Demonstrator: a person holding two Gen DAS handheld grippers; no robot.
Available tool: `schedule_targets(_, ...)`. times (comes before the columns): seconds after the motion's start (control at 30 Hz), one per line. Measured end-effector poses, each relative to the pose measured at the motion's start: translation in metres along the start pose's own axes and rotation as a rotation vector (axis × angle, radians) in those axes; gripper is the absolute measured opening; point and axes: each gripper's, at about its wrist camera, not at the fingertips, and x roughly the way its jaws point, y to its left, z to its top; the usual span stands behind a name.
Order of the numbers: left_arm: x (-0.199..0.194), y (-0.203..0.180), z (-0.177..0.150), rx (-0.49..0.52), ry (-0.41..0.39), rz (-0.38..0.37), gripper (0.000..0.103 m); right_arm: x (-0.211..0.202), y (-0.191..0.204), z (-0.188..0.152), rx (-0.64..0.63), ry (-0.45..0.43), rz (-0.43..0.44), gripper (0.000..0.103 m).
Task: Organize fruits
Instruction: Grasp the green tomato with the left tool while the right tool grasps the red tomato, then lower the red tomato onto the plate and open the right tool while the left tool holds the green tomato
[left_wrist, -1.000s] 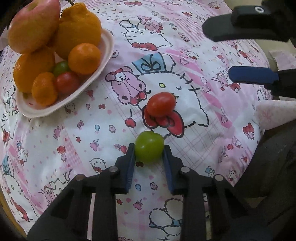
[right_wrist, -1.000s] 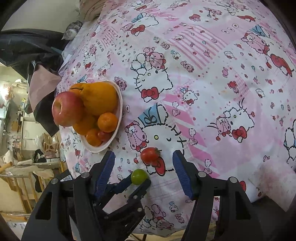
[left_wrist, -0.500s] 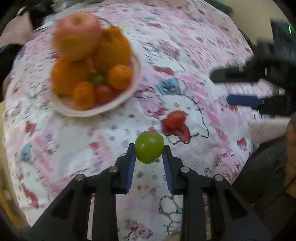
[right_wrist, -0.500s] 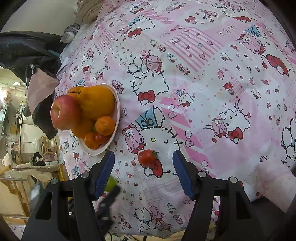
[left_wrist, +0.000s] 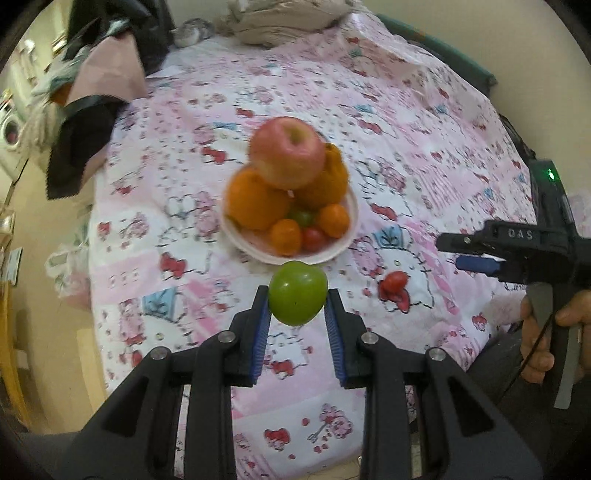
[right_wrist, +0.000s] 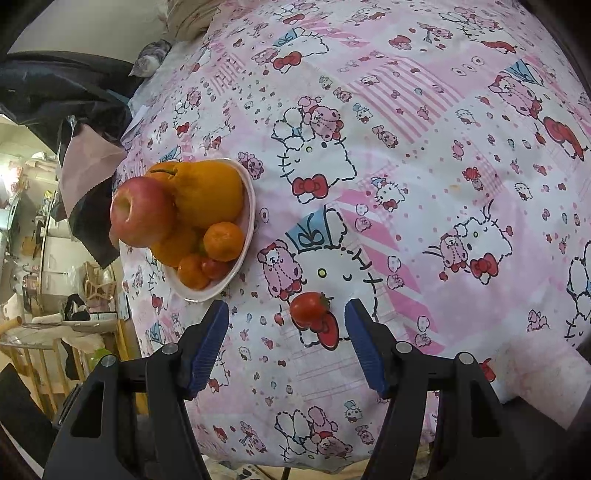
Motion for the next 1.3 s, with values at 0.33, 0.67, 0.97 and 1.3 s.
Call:
schedule_targets(0.33, 0.02, 0.019, -0.012, -0.082, 0.011, 0.018, 0.026, 0.016, 0.003, 0.002, -0.012, 0.062, -0.013, 0.068)
schedule_targets(0.67, 0.025, 0.035, -0.005, -0.174, 0.036, -0.013, 0.026, 0.051, 0.015, 0.005, -0.095, 0.13, -0.154, 0.068)
schedule_targets(0.97, 0.027, 0.03, -0.002, -0.154, 0.038, -0.02, 0.026, 0.098, 0.033, -0.006, -0.265, 0.216, -0.333, 0.068)
schedule_targets(1.3, 0.034, 0.037, -0.001, -0.165, 0.042, 0.019, 0.026, 0.086, 0.045, -0.007, -0.325, 0.123, -0.3, 0.044)
